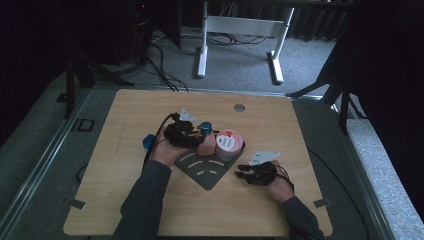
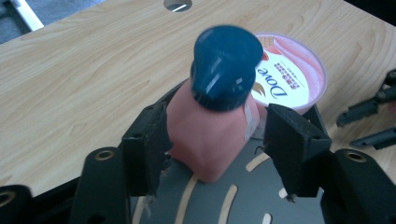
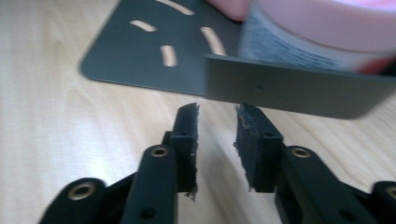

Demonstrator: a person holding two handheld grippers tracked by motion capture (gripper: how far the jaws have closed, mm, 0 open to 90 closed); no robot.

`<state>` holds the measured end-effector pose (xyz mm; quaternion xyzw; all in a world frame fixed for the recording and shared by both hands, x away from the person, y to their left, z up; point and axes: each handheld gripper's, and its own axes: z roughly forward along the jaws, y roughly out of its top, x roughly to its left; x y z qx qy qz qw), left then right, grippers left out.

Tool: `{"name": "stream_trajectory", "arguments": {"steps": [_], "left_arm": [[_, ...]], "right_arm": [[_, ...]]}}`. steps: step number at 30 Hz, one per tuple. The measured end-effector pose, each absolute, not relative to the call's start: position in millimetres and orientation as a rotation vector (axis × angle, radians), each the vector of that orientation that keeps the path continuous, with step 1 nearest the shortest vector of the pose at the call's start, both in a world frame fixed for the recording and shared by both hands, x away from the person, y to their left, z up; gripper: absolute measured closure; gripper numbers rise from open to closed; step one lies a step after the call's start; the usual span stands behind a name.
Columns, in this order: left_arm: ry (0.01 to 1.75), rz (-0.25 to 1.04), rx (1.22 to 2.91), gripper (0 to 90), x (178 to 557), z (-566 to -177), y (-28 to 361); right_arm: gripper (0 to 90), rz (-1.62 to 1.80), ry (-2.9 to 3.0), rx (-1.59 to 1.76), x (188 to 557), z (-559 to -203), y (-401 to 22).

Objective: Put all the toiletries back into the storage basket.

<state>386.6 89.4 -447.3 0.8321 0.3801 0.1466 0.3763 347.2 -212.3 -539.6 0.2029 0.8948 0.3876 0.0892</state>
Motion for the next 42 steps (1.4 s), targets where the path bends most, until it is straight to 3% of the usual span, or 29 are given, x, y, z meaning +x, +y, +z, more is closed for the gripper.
{"name": "stream_trajectory", "arguments": {"steps": [1, 9, 20, 30, 42], "left_arm": [[0.956, 0.394, 2.134, 45.1, 378, -450, 90], [0.968, 0.420, 2.151, 50.9, 370, -460, 91], [0.983, 0.398, 2.189, 56.4, 370, -484, 86], [0.999, 0.386, 2.215, 76.5, 372, -500, 84], [0.994, 0.376, 2.252, 88.8, 375, -510, 79]], "right_arm": [[78.0, 1.145, 2.682, 0.574, 343, -539, -206], [89.6, 1.179, 2.677, 0.544, 336, -537, -185], [90.0, 1.165, 2.635, 0.601, 337, -545, -160], [90.0, 1.159, 2.601, 0.645, 340, -550, -145], [90.0, 1.139, 2.586, 0.675, 341, -556, -139]]}}
